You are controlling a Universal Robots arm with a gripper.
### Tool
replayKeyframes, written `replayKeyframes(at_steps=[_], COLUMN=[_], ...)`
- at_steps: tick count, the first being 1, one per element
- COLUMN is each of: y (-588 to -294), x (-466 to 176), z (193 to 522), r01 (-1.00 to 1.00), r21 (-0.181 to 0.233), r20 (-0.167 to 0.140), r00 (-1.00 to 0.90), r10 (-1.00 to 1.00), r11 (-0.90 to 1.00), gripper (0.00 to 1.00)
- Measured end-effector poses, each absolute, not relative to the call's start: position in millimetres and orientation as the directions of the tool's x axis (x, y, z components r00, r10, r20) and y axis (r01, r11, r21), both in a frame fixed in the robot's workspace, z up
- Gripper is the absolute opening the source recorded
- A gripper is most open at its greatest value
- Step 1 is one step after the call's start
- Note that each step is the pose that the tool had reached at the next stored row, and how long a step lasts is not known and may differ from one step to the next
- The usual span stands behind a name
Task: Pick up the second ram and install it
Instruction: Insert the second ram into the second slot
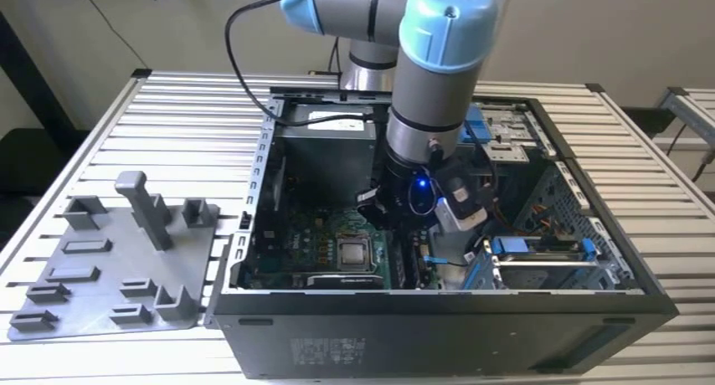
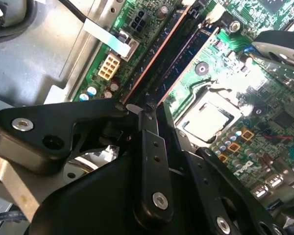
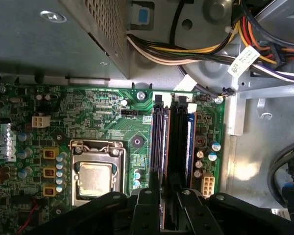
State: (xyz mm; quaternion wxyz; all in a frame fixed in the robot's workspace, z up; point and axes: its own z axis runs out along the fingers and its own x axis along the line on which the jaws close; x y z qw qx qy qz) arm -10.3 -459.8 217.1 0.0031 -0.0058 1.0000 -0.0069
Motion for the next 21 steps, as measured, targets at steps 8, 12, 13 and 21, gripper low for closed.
replayKeyframes(at_steps=[8,12,13,21], y=[-459,-459,-459,-459], x=[-10,-10,-10,-11], z=[250,254,254,254], r01=[-0.008,-0.009,-0.009,-0.008], r21=[-0.013,-0.012,-0.012,-0.012], r20=[-0.006,-0.006,-0.006,-0.006], r00=[-1.0,-1.0,-1.0,-1.0], r10=[-0.009,-0.009,-0.009,-0.009], r11=[1.0,1.0,1.0,1.0], gripper=[0.22,0.22,0.22,0.11])
